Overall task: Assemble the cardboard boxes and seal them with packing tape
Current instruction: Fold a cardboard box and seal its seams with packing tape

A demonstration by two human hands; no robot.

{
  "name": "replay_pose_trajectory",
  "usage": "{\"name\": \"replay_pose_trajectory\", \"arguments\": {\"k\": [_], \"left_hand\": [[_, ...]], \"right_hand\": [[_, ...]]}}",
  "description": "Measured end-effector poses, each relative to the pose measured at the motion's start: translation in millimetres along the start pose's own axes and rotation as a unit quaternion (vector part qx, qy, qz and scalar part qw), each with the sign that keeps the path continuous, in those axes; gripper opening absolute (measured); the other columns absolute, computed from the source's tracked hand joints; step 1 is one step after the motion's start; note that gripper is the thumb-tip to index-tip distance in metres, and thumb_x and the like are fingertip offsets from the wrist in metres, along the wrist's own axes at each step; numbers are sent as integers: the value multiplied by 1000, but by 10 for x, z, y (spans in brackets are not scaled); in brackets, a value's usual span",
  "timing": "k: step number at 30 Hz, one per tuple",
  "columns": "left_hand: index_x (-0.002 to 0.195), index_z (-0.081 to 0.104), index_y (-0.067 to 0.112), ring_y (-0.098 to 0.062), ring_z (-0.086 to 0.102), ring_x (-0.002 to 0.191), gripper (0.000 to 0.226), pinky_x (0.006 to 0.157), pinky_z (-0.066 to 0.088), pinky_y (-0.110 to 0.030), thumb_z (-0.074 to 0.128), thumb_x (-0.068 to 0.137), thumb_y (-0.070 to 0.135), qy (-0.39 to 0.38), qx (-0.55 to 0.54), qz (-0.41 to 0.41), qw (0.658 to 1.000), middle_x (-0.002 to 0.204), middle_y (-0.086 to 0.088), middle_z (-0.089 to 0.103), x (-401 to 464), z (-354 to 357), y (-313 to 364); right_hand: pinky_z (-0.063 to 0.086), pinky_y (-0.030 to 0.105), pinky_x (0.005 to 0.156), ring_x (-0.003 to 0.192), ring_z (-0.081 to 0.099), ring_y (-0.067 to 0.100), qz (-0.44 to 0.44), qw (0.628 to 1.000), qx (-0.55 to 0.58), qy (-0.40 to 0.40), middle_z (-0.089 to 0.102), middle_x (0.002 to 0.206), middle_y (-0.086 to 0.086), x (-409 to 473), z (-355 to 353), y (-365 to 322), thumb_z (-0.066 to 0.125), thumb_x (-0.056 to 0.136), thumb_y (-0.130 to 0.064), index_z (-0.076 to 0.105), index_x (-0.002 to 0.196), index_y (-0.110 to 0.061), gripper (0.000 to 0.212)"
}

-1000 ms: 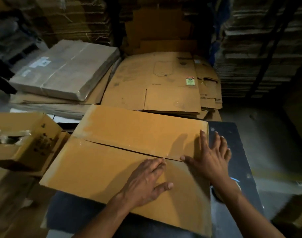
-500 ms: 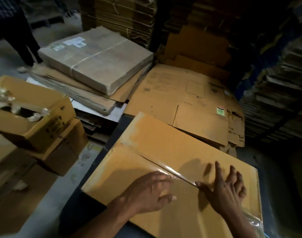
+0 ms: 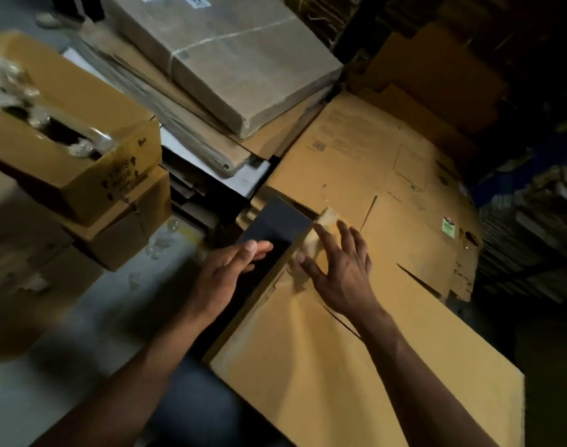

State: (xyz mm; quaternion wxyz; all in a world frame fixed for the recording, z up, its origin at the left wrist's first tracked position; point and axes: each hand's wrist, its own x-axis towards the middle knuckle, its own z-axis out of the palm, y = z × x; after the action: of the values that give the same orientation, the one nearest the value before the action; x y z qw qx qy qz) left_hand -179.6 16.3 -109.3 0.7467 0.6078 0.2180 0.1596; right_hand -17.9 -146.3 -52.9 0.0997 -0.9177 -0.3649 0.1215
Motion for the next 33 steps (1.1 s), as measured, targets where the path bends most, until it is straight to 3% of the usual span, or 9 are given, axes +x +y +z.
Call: {"name": "replay_pose_trajectory", "arguments": {"k": [4,7,11,13,16,19,23,30,33], "left_hand": [[140,60,45,0,50,138,93,112,41,-28,27,74,101,-144,-75,-134,978,146,18,59,-92,27,-302],[140,54,55,-3,41,142,87,121,31,-41,4,81,95,-130,44,-157,978,151,20,52,-84,45,-332],[129,66,35,-5,49,113,87,93,34,-30,1,93,80,-154,154,-186,958,122,15,56,31,-38,-135],[106,66,16,-21,64,93,106,81,45,-36,-1,79,94,-157,203,-152,955,102,-7,70,86,-72,-60],[130,65,23,-10,66,99,97,72,42,-12,13,84,91,-134,220,-70,964,117,-5,73,103,47,115],[152,48,28,-9,56,125,63,87,41,-16,44,101,64,-84,334,39,938,145,10,55,87,372,361],[151,51,26,-17,51,139,60,111,46,-44,48,103,60,-127,421,135,888,157,4,49,-52,1064,458],[146,58,21,-15,45,144,58,118,37,-34,61,97,53,-273,481,199,809,156,-3,52,-737,2479,88],[150,53,23,-18,36,151,62,124,28,-36,55,99,57,-264,517,192,792,161,-5,44,-1147,2890,-150]], "right_hand": [[9,65,121,156,-11,29,-1,998,-35,-48,-3,172,1,201,94,-27,28,89,-82,15,160,-48,80],[13,67,120,155,-7,31,12,998,-43,-43,1,172,0,206,139,15,30,88,-82,18,160,-47,80],[17,68,120,155,-4,33,21,998,-48,-38,5,171,2,206,163,31,34,89,-82,18,160,-45,82],[14,66,121,156,-4,31,23,998,-39,-36,5,172,2,195,137,14,35,88,-83,16,161,-44,85],[12,64,122,157,-4,30,33,999,-17,-20,5,172,4,43,49,65,32,86,-86,16,161,-42,89],[12,63,120,156,-2,30,62,998,5,2,8,172,4,-322,-34,270,38,90,-82,18,161,-43,84],[19,65,119,155,4,32,140,990,26,15,18,170,4,-1031,-156,818,41,92,-78,26,159,-43,77],[33,59,114,151,21,33,270,961,43,29,37,161,2,-2387,-476,2140,59,95,-61,46,149,-39,59],[44,56,109,141,40,32,287,953,76,59,43,155,5,-2713,-635,2880,63,93,-61,50,144,-38,58]]}}
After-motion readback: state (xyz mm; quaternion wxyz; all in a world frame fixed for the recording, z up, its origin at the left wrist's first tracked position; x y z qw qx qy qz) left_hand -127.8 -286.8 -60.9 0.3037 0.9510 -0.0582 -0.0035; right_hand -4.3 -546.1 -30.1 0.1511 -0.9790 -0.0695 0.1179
